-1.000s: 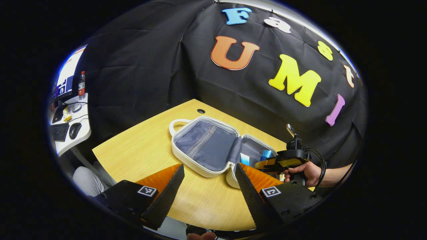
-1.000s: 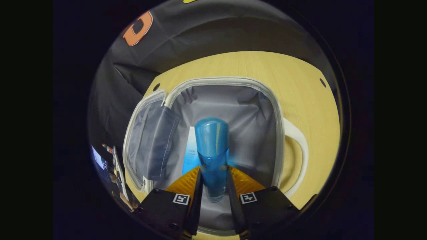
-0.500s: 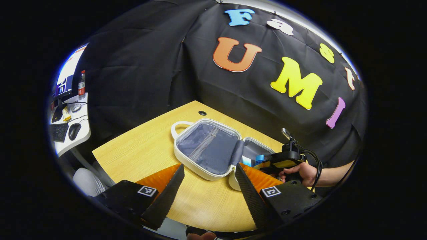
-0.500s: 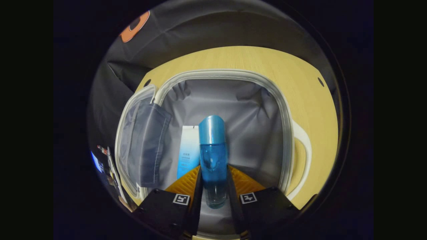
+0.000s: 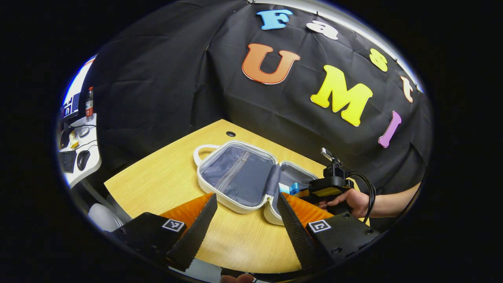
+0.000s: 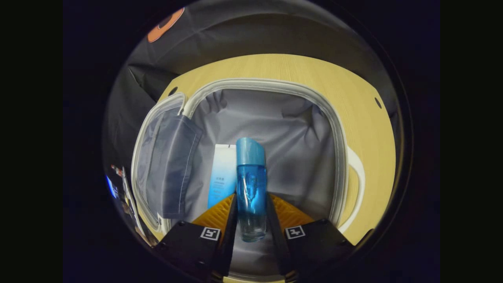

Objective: First open the suitcase, pack the skin care products into it, and then close the suitcase.

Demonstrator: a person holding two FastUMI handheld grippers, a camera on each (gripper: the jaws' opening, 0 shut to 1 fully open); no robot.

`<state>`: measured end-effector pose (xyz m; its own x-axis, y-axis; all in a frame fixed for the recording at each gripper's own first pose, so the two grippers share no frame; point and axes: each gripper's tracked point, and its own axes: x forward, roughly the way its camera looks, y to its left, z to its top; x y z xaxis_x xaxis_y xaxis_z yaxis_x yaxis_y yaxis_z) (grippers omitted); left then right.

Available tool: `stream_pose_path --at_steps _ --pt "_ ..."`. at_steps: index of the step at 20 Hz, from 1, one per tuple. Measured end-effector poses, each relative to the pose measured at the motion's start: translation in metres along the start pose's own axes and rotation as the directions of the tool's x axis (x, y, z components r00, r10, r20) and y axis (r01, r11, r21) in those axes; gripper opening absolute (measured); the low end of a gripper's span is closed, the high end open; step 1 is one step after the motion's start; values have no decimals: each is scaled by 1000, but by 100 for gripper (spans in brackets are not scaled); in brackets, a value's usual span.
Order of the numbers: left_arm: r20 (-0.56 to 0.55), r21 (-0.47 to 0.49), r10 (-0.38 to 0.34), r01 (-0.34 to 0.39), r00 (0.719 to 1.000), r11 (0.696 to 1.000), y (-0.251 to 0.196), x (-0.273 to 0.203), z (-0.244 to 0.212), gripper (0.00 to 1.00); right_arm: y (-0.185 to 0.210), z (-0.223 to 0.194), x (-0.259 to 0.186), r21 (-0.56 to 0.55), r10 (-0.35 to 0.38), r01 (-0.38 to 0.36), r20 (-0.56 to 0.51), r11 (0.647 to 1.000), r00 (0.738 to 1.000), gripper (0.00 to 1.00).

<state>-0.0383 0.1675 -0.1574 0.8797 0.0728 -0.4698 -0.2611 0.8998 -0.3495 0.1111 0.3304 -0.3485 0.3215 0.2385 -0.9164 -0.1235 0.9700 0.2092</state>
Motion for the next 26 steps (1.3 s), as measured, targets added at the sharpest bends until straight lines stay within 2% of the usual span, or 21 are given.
stream_pose_path --at_steps 2,3,4,5,6,7,9,10,12,13,15,16,17,20,23,26 --pt "6 4 -13 13 1000 1000 -2 3 4 98 0 -2 -14 -22 14 -13 25 1000 1000 50" --pt "10 4 -23 23 1000 1000 -2 5 7 98 -1 -1 -23 -42 18 -16 43 999 999 59" --pt "15 3 -36 36 999 999 -3 6 9 98 -4 0 -32 -74 19 -13 73 997 997 57" --pt "22 7 -46 46 999 999 -2 8 13 98 -5 1 -43 -119 14 -1 111 993 994 66" --pt "30 13 -53 52 998 999 2 12 15 98 -6 3 -55 -169 19 8 156 986 988 63" --pt "30 17 -62 61 998 998 7 16 18 98 -3 4 -68 -224 34 12 200 974 979 70" --pt "44 14 -74 73 996 997 24 23 26 98 0 4 -98 -343 73 28 278 939 958 72" --pt "49 3 -78 78 996 997 34 28 31 98 2 3 -112 -393 96 35 309 919 946 77" --pt "59 -50 -92 95 994 994 61 43 37 98 4 1 -138 -462 145 43 363 886 921 78" --pt "59 -82 -122 126 991 989 72 52 36 98 3 -1 -147 -480 162 45 381 876 910 77" --pt "45 -161 -154 159 987 974 96 78 30 98 -6 -14 -154 -508 161 67 392 859 906 80" --pt "28 -210 -161 163 987 964 108 94 24 98 -11 -22 -155 -522 159 76 390 849 907 77" --pt "28 -265 -174 175 984 948 119 107 24 98 -16 -30 -158 -537 155 85 385 839 910 80" --pt "35 -424 -220 214 975 880 141 147 29 98 -31 -49 -163 -548 132 91 354 831 926 80" --pt "-4 -507 -203 173 979 844 168 193 21 97 -46 -48 -177 -523 106 109 364 845 925 80" --pt "-34 -591 -218 156 975 791 175 222 23 96 -61 -38 -182 -515 69 153 386 844 920 77"
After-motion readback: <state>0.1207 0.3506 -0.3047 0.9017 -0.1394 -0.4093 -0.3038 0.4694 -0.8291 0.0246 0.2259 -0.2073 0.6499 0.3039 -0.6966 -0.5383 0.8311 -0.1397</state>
